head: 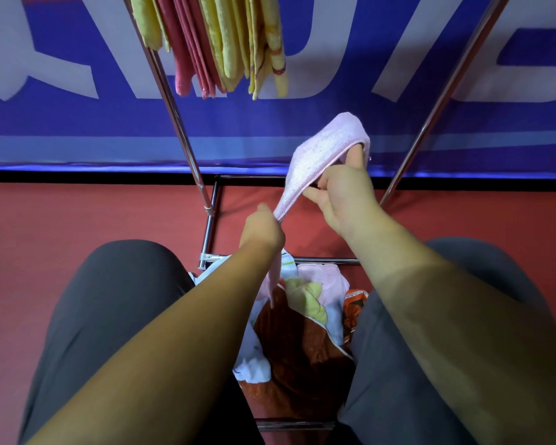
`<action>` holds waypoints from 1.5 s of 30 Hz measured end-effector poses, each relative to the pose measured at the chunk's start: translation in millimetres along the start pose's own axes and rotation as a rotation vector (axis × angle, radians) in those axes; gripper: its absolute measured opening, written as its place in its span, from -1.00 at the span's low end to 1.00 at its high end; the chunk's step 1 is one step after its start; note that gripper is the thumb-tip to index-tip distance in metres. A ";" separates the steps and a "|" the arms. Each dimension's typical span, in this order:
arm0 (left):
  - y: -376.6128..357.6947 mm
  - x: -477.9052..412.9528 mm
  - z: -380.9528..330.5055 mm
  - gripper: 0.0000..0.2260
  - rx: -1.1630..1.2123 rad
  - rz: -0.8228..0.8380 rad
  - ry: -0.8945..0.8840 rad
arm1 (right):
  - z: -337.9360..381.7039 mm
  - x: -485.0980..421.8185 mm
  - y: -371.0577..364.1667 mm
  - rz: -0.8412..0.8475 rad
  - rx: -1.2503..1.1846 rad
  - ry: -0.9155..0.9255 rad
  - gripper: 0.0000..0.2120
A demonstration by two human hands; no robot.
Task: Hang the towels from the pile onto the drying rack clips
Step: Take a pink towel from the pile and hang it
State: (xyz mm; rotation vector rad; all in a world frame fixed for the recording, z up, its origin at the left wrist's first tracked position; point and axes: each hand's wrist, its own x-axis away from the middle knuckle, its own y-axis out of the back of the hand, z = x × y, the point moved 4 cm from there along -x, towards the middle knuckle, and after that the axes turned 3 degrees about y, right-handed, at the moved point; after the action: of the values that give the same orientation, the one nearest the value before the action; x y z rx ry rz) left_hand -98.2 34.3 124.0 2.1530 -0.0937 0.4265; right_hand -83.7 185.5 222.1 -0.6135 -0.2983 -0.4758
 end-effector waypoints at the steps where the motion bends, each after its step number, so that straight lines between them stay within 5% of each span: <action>1: 2.8 1.3 -0.4 -0.80 0.029 -0.034 0.005 | -0.9 -3.1 1.8 -0.043 -0.035 -0.006 -0.46; 2: 6.6 2.6 -1.6 -0.78 0.050 -0.075 -0.002 | -0.6 -4.5 1.9 -0.048 -0.043 0.013 -0.59; 6: 27.8 11.9 -13.5 -0.80 0.064 -0.207 -0.119 | 4.0 -9.3 11.9 -0.068 -0.007 0.163 -0.33; 9: 48.0 23.3 -23.1 -0.88 0.145 -0.283 -0.185 | 8.9 -12.4 24.6 -0.141 0.004 0.153 -0.42; 11: 62.3 33.6 -31.0 -0.86 0.164 -0.319 -0.245 | 8.0 -15.6 35.4 -0.198 0.051 0.113 -0.49; 13: 76.1 44.3 -41.3 -0.84 0.116 -0.345 -0.314 | 5.2 -15.6 37.9 -0.167 -0.056 0.003 -0.80; 16: 94.8 57.8 -57.6 -0.79 0.103 -0.398 -0.387 | -2.5 -7.1 34.4 -0.156 -0.178 -0.119 -0.69; 20: 112.8 71.9 -75.8 -0.81 0.131 -0.435 -0.477 | -15.5 -9.3 37.1 -0.274 0.166 -0.137 -0.59; 24: 126.2 79.8 -87.4 -0.88 0.089 -0.489 -0.530 | -28.8 5.9 32.5 -0.238 0.498 -0.320 -0.79; 26: 131.4 82.3 -90.1 -0.88 0.038 -0.503 -0.541 | -39.4 -5.4 39.3 -0.241 0.791 -0.355 -0.34; 28: 139.8 86.6 -90.8 -0.84 0.011 -0.514 -0.548 | -37.3 -10.7 39.1 -0.229 1.051 -0.213 -0.17; 31: 158.5 89.8 -88.7 -0.81 0.004 -0.539 -0.503 | -18.4 8.7 19.9 -0.071 1.117 0.153 -0.53; 35: 189.4 89.2 -82.4 -0.74 -0.009 -0.550 -0.420 | -3.2 26.3 -1.0 0.111 1.082 0.424 -0.54; 45: 252.9 96.2 -91.5 -0.72 -0.229 -0.695 -0.430 | 116.6 74.7 -71.3 0.099 0.850 0.494 -0.71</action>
State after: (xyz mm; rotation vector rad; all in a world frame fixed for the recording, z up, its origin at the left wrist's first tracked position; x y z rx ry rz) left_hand -89.0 -30.6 402.0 1.8688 0.3431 -0.4286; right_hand -71.2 180.7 377.3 0.3207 0.0187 -0.3458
